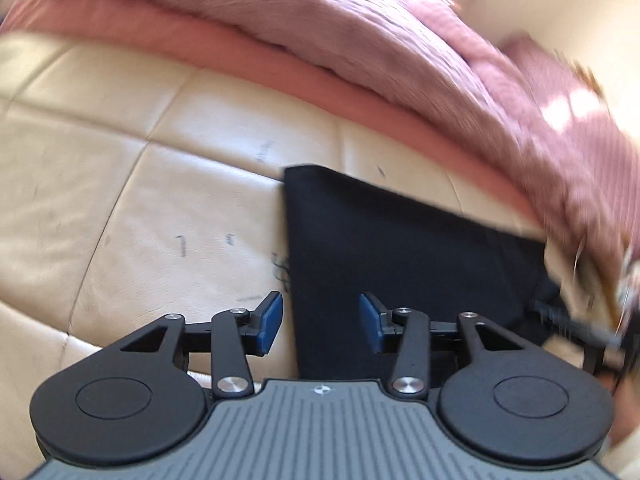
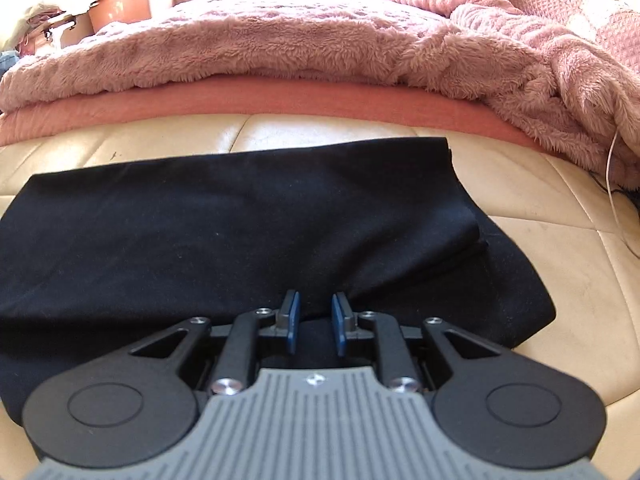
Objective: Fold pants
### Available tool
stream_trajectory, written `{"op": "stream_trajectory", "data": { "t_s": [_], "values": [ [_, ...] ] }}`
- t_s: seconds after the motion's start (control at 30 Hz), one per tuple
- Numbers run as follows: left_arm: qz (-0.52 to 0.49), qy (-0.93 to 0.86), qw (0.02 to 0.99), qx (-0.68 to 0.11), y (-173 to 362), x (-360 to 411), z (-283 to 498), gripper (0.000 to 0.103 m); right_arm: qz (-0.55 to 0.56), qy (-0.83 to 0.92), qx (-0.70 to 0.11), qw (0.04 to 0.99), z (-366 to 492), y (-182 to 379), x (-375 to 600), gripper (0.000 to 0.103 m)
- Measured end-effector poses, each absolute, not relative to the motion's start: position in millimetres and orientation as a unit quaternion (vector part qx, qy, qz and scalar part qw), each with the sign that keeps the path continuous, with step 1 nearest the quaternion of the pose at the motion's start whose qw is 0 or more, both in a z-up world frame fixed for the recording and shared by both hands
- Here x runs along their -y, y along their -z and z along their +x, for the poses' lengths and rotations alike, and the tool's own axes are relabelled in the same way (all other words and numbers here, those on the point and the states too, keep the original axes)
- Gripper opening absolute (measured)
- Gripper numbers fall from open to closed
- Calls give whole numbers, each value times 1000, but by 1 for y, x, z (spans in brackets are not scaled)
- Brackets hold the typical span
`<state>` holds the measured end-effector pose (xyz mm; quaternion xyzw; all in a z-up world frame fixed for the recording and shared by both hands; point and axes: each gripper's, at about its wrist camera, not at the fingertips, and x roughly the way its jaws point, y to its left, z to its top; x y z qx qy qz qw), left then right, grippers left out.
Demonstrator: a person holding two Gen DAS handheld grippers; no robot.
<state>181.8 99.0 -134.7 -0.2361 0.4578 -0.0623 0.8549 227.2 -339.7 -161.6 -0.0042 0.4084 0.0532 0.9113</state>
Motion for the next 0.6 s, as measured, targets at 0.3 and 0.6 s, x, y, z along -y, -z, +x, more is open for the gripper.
{"op": "stream_trajectory", "data": {
  "t_s": [0.3,0.6],
  "values": [
    [-398,62,796,-452,180,-125,208,53,18,-60,-381,922,203,142,345,21],
    [-391,65,797,-456,194,-118,213,28,15,-62,-387,920,197,148,342,22]
  ]
}}
